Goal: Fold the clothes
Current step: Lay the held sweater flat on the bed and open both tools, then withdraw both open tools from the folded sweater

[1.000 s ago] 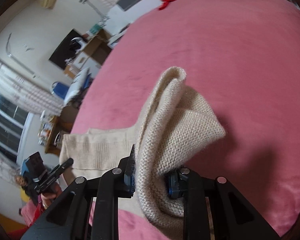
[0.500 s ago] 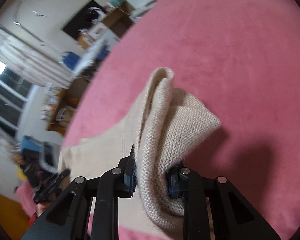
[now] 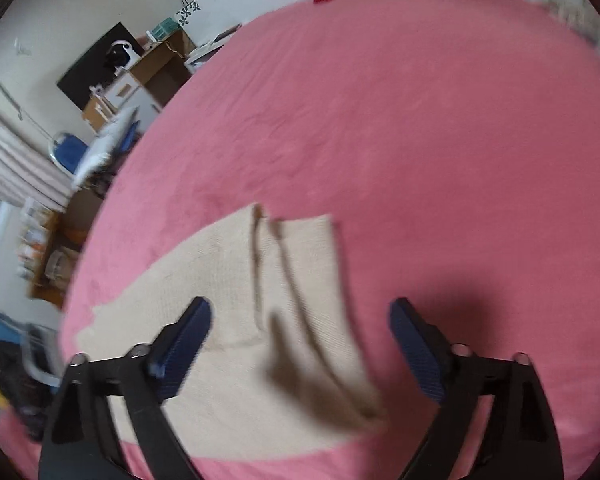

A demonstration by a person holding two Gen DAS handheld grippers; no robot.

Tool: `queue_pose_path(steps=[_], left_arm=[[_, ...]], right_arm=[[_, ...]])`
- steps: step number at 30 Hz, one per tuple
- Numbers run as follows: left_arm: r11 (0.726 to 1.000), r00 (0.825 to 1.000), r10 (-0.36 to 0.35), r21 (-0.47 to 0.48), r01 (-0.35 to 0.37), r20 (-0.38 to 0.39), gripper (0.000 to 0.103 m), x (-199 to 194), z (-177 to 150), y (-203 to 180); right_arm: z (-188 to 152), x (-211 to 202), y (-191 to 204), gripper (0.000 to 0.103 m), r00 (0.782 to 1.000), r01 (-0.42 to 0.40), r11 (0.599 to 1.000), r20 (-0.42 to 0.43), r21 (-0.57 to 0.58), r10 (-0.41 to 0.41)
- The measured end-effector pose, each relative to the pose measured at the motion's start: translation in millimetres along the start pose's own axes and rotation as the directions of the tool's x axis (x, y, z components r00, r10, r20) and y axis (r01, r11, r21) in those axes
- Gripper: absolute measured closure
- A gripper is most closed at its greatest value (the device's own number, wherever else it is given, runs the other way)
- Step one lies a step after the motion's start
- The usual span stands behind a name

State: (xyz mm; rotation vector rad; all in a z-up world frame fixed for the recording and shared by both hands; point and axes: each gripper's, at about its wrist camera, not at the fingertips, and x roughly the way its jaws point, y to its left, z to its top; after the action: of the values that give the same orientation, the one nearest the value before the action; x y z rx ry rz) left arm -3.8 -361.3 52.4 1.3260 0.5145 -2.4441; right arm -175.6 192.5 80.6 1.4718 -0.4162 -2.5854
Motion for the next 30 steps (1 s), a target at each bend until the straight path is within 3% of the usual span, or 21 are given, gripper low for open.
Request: queue_pose_path(steps=[3,10,16,25,29,30], left_arm=[[1.000,1.000,0.014,-0.010,-0.014,0.016,0.074,-24.0,-7.3,-20.7],[0.996,0.999,0.027,0.089,-0.028,0.022,0.074,-61.7,-50.2,-82.8],[0.992,0.999,0.029,0.124,-0.034,0.046,0.074,-92.9,-75.5,-114.4],[0.985,0.989,0.070,0.148,-0.089,0.134,0.075,-130.3,-86.4,-146.9],[0.974,0.973,0.122,0.167,-0.156,0.197,0.075,-144.6,-86.9,-158.2],[0.976,0.974,0.112,0.160,-0.145,0.198,0.075,-147.0,-86.6,-158.4]], right_arm=[[-22.5,-23.1,21.1,0.000,0.999,0.045,0.996,0.003,-0.071,-0.044],[-97.7,-38.8,90.9,0.000,0.999,0.029,0.989,-0.038,-0.147,-0.035],[-139.0,-42.2,141.5,0.000,0.999,0.000,0.980,-0.049,-0.197,-0.010],[-162.3,-83.3,201.9,0.000,0.996,0.059,0.932,0.082,-0.358,-0.031],[-167.7,-105.9,212.0,0.000,0.980,0.142,0.914,0.187,-0.380,-0.075],[-167.3,-110.3,212.4,0.000,0.975,0.156,0.914,0.206,-0.375,-0.082]])
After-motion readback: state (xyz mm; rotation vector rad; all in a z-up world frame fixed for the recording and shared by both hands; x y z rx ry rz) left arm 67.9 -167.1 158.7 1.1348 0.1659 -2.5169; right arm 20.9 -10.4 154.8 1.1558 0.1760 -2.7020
